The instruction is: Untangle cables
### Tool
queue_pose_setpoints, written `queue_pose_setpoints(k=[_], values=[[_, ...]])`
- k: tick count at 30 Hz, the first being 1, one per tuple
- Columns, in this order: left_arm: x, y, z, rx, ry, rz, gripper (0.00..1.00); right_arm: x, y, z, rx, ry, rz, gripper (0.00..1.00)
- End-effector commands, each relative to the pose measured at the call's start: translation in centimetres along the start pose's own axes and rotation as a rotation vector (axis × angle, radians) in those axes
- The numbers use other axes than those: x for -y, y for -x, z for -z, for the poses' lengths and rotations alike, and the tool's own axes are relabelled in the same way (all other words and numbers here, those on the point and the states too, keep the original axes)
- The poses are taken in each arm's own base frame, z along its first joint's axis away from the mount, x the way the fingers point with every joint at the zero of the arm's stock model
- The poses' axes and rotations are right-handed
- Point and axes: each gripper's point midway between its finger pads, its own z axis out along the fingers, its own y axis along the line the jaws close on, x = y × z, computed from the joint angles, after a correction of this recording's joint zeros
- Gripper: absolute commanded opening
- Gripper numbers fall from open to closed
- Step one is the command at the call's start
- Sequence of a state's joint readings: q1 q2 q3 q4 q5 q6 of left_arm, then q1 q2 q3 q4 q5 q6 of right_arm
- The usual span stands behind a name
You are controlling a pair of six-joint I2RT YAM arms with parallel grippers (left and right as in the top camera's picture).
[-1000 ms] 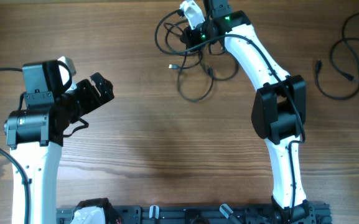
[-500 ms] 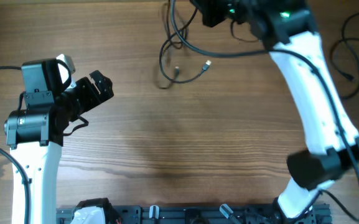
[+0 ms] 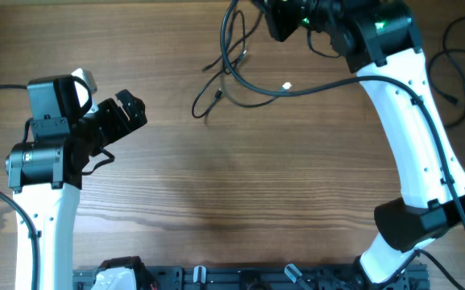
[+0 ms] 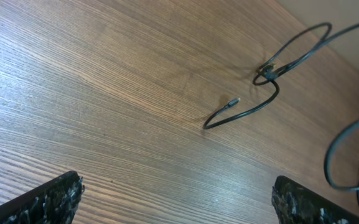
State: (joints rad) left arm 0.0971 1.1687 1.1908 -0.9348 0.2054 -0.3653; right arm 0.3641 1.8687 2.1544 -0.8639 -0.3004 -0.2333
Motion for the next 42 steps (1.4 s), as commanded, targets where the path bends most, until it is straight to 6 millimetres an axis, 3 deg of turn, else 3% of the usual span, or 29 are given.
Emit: queue_pose_setpoints(k=[1, 3, 6, 10, 11, 15, 18, 23, 26, 29, 33, 38, 42], values=[[0.2, 0.5, 0.1, 0.014, 0.004, 0.004, 1.0, 4.0, -5.5, -4.3, -0.197, -0.189, -0.033, 0.04], [0.2, 0.5, 0.1, 0.013, 0.005, 0.004, 1.0, 5.0, -7.6, -6.2, -0.255, -0.233, -0.091, 0.04], [0.2, 0.5, 0.1, 0.012, 0.005, 0.004, 1.0, 9.2, -10.3, -7.4, -0.315, -0.483, -0.173, 0.04], [0.2, 0.5, 0.1, 0.013, 0.005, 0.004, 1.0, 13.6, -10.8, -4.4, -0.33, -0.812, -0.192, 0.04], [0.2, 0.5, 0.1, 0.014, 0.005, 0.004, 1.0, 14.8, -10.7, -2.8, -0.338, -0.919, -0.174, 0.05], [0.2, 0.5, 0.1, 0.014, 0.004, 0.004, 1.0, 15.3, -10.9, -1.3, -0.404, -1.006, -0.085, 0.04], [0.2, 0.5, 0.1, 0.014, 0.005, 0.004, 1.0, 14.4, -10.2, -1.3, -0.412, -1.032, -0.033, 0.04], [0.2, 0.6, 0.0, 0.017, 0.003, 0.003, 1.0, 12.9, -6.5, 0.9, -0.382, -1.251, 0.117, 0.05], [0.2, 0.6, 0.0, 0.015, 0.004, 0.004, 1.0, 10.0, -4.6, -0.1, -0.368, -1.217, 0.218, 0.04], [0.1, 0.4, 0.0, 0.009, 0.007, 0.004, 1.0, 8.4, -3.6, -0.4, -0.331, -1.204, 0.226, 0.04], [0.1, 0.4, 0.0, 0.008, 0.006, 0.004, 1.0, 6.3, -1.5, -0.5, -0.226, -0.976, 0.201, 0.04], [1.3, -0.6, -1.2, -0.051, -0.025, -0.019, 1.0, 2.9, 0.8, 2.2, -0.09, -0.645, 0.103, 0.04], [3.3, -2.2, -3.5, -0.138, -0.063, -0.064, 0.99, 0.8, 1.8, 5.1, -0.015, -0.428, 0.022, 0.04]])
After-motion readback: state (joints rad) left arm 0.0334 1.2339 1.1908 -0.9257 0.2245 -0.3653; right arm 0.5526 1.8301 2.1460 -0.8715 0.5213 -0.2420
